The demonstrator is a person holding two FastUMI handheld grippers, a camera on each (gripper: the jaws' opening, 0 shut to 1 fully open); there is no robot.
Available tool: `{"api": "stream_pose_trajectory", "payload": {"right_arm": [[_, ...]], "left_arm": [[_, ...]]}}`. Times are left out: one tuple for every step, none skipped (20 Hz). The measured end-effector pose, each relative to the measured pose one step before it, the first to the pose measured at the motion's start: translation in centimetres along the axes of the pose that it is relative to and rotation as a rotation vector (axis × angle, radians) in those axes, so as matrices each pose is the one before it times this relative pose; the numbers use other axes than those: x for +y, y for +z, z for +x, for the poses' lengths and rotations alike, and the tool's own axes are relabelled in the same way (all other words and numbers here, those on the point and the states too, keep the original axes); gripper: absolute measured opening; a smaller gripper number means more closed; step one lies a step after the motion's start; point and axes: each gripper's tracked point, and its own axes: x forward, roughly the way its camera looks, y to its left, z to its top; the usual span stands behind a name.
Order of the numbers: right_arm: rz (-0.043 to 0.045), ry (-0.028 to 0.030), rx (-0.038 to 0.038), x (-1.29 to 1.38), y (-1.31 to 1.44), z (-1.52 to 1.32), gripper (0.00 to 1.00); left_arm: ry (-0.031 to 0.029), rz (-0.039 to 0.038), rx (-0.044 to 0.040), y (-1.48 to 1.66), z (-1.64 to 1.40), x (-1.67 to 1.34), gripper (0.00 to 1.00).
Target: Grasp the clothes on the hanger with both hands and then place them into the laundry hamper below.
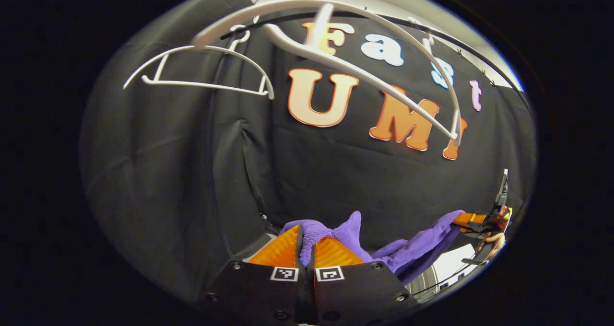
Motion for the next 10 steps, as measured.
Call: {"api": "stream_pose_trajectory", "payload": {"right_arm": [[-0.00035,-0.00871,0.00229,-0.185,-0.33,-0.223,0.08],[0.00219,-0.00528,0.00207,-0.128,-0.254,-0.426,0.08],[0.0014,-0.00236,-0.00071,-0.118,-0.368,-0.426,0.08],[-0.00449,-0.00342,0.00092,0.087,-0.358,-0.153,0.08],[-0.01499,-0.00821,0.00076,-0.119,-0.359,-0.097,0.08],[-0.02167,-0.01653,0.00001,-0.32,-0.446,-0.051,0.08],[-0.01395,-0.01533,-0.00047,-0.414,-0.249,-0.048,0.08],[-0.00323,-0.00507,0.00219,0.138,-0.347,-0.061,0.08],[-0.00111,-0.00144,0.00224,0.206,-0.406,-0.23,0.08],[-0.0096,-0.00822,0.00245,0.221,-0.474,-0.114,0.08]], "left_arm": [[-0.02054,0.00808,0.0073,-0.247,0.28,-1.101,0.0],[-0.02253,0.0067,0.00411,-0.138,0.306,-1.043,0.0],[-0.02191,0.0056,0.00644,-0.097,0.344,-1.051,0.0],[-0.02354,0.00394,0.00653,-0.189,0.166,-1.107,0.0],[-0.0202,0.00326,0.00841,-0.261,0.377,-1.057,0.0],[-0.02235,0.00158,0.00719,-0.124,0.334,-1.152,0.0],[-0.02151,-0.00058,0.01124,-0.237,0.222,-1.034,0.0],[-0.02509,-0.00124,0.01013,-0.314,0.297,-1.22,0.0],[-0.02211,-0.0008,0.00352,0.005,0.24,-1.119,0.0],[-0.02118,0.00004,0.00218,-0.174,0.182,-0.945,0.0]]}}
